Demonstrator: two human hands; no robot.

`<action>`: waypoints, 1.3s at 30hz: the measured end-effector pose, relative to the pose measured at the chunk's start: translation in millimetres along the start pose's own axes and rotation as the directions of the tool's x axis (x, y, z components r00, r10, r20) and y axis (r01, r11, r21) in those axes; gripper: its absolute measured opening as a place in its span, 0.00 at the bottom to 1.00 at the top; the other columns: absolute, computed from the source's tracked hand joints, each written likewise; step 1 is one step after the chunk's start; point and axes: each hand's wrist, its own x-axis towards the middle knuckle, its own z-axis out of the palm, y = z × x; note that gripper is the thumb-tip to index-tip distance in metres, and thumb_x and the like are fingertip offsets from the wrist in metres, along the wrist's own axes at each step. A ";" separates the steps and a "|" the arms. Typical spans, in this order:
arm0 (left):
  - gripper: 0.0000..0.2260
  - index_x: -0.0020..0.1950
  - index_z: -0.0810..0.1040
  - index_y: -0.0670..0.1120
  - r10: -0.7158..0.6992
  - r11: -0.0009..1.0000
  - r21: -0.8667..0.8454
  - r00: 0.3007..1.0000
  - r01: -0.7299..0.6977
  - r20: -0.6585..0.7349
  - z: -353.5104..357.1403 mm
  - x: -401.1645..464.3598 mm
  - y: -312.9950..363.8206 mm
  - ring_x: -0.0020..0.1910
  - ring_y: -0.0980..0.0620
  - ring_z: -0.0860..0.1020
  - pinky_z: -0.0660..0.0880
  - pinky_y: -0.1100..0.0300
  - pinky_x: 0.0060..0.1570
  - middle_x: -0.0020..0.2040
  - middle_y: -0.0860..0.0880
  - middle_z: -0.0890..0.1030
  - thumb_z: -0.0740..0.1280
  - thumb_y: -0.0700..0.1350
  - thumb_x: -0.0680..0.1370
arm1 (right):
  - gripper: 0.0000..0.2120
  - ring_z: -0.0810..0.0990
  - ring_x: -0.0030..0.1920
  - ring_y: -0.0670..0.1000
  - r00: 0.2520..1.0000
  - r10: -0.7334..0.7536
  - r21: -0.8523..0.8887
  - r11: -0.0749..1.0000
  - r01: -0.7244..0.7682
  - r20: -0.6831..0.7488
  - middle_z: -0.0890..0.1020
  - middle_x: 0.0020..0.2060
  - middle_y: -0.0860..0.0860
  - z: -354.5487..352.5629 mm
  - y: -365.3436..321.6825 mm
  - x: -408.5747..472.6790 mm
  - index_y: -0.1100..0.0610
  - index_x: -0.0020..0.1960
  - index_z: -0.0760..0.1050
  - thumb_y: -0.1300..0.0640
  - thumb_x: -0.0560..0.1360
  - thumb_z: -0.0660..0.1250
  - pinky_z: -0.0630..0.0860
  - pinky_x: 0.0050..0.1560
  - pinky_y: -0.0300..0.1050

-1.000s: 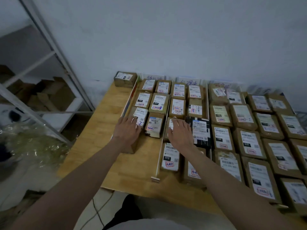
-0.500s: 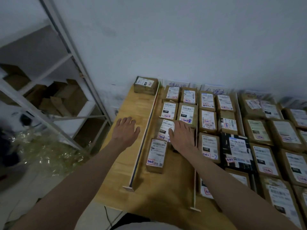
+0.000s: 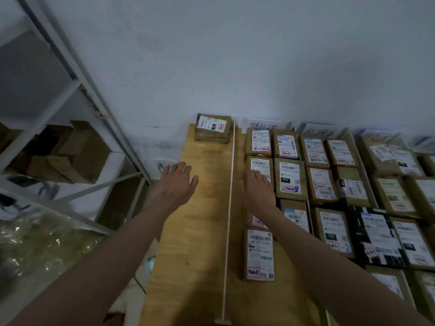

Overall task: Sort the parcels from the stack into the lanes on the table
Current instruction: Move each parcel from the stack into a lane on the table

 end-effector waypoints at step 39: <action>0.17 0.68 0.72 0.44 -0.010 0.955 -0.295 0.989 -0.034 -0.145 107.1 311.4 -58.7 0.68 0.44 0.68 0.66 0.47 0.66 0.70 0.46 0.72 0.58 0.51 0.83 | 0.17 0.71 0.62 0.53 0.926 -0.363 0.045 0.928 0.369 -0.101 0.75 0.62 0.53 109.9 -38.2 282.0 0.55 0.66 0.74 0.61 0.77 0.65 0.72 0.64 0.50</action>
